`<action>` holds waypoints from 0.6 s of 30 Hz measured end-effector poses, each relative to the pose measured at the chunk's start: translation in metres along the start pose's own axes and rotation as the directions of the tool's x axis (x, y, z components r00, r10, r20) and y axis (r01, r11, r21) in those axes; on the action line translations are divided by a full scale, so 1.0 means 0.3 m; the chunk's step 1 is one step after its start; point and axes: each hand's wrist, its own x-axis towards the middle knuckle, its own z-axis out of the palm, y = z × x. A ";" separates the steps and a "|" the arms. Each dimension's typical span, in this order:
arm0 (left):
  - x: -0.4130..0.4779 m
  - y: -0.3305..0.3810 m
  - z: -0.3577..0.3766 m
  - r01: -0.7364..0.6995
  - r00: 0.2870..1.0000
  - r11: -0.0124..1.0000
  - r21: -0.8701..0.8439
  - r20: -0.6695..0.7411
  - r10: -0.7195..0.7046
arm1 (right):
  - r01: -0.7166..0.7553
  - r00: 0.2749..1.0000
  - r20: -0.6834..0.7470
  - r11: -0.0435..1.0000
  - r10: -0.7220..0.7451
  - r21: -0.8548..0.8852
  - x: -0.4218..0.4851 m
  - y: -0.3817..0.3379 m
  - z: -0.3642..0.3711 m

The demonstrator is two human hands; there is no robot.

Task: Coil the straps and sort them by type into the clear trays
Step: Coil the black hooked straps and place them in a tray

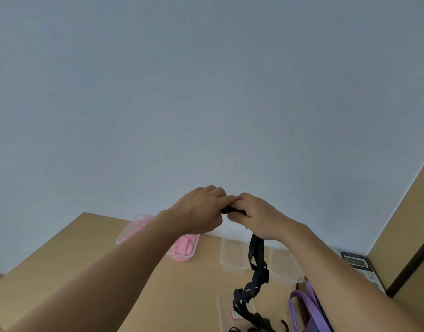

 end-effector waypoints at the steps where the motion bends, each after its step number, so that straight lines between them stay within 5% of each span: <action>1: -0.006 -0.005 0.006 0.041 0.999 0.999 0.010 0.032 -0.042 | 0.010 1.000 -0.028 0.999 -0.011 -0.032 0.005 0.000 -0.007; 5: -0.030 -0.006 0.041 0.195 0.979 0.980 -0.046 0.069 -0.192 | 0.029 0.958 -0.286 1.000 -0.031 -0.013 0.026 -0.020 -0.014; 8: -0.030 0.000 0.052 0.316 0.949 0.922 -0.221 0.073 -0.308 | -0.097 0.890 -0.429 0.983 0.156 0.157 0.043 -0.045 -0.002; 11: -0.027 0.016 0.056 0.404 0.914 0.892 -0.203 0.044 -0.404 | -0.193 0.854 -0.408 0.924 0.323 0.330 0.061 -0.066 0.015; 14: -0.019 0.030 0.071 0.487 0.872 0.863 -0.133 0.027 -0.488 | -0.089 0.887 -0.342 0.841 0.311 0.533 0.072 -0.092 0.038; 16: -0.010 0.027 0.073 0.533 0.837 0.778 -0.332 0.075 -0.542 | -0.009 0.908 -0.330 0.803 0.256 0.597 0.071 -0.097 0.045; 18: -0.002 0.019 0.065 0.548 0.802 0.584 -0.599 0.177 -0.571 | 0.031 0.917 -0.333 0.792 0.220 0.609 0.062 -0.089 0.052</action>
